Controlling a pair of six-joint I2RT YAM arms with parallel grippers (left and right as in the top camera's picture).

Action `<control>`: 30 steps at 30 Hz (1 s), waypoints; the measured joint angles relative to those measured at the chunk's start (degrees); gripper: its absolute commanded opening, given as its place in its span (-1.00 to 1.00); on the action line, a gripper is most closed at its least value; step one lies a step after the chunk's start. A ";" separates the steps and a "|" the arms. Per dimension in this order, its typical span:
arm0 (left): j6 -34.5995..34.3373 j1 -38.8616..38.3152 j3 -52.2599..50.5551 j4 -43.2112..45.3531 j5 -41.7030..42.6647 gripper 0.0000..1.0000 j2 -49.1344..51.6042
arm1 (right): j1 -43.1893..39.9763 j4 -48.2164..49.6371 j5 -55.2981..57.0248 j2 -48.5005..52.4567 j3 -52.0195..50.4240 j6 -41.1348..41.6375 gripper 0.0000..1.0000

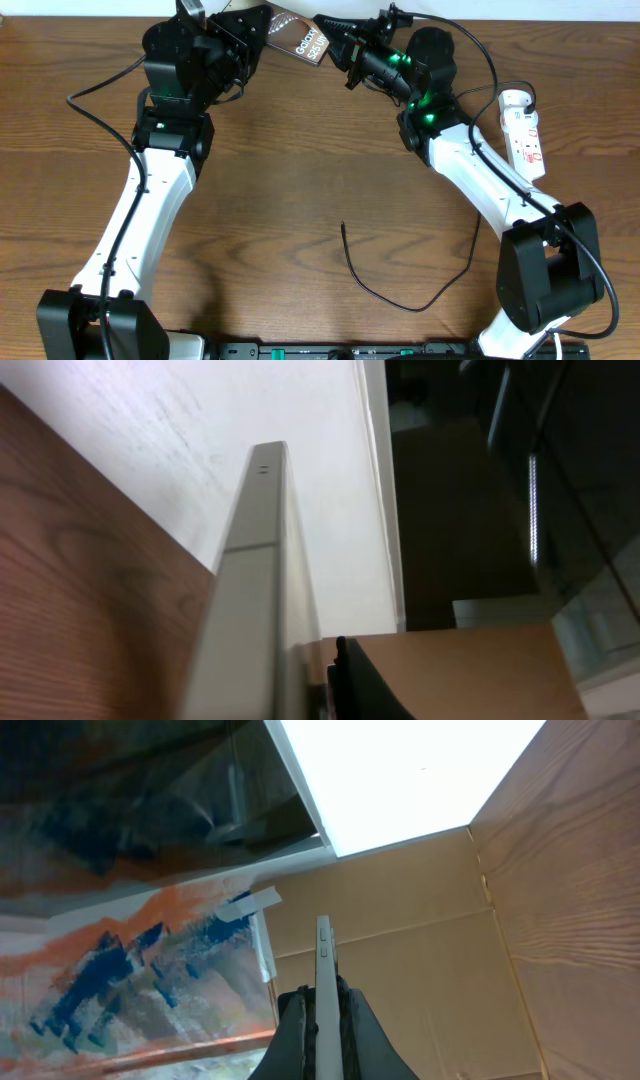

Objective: Plug charger to phone and switch on socket
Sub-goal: 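Hold the phone box upright between both grippers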

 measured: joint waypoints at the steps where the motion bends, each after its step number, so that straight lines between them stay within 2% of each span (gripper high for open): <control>1: -0.31 0.02 0.00 -0.04 -0.02 -0.85 0.00 | 0.00 0.13 0.00 0.00 0.00 -0.02 -0.97; 11: -2.78 0.02 0.00 0.00 -0.15 -0.85 0.00 | 0.00 0.22 -0.13 0.00 0.00 -0.63 -0.96; 14: -2.49 0.02 0.00 0.02 -0.13 -0.85 0.00 | 0.00 0.13 -0.22 0.00 0.00 -0.61 -0.63; 15: -1.86 0.02 0.02 0.04 -0.11 -0.85 0.00 | 0.00 0.02 -0.50 0.00 0.00 -0.68 -0.39; 16: -1.40 0.02 0.02 0.04 -0.11 -0.85 0.00 | 0.00 0.02 -0.79 0.00 0.00 -0.50 -0.30; 18: -0.35 0.02 0.00 -0.07 -0.11 -0.85 0.07 | 0.02 0.22 -1.42 0.00 0.00 -0.26 0.08; 20: 0.09 0.02 0.02 -0.07 -0.13 -0.85 0.24 | 0.02 0.17 -2.03 0.00 0.00 -0.22 0.37; 21: 0.24 0.02 0.00 -0.09 -0.13 -0.85 0.35 | 0.02 0.15 -2.16 0.00 0.00 0.07 0.61; 23: 0.28 0.02 0.00 -0.15 -0.15 -0.85 0.42 | 0.02 0.26 -2.38 0.00 0.02 -0.11 0.96; 30: 0.28 0.57 0.02 -0.15 -0.13 -0.85 0.44 | -0.07 0.24 -2.60 0.00 0.04 -0.04 0.98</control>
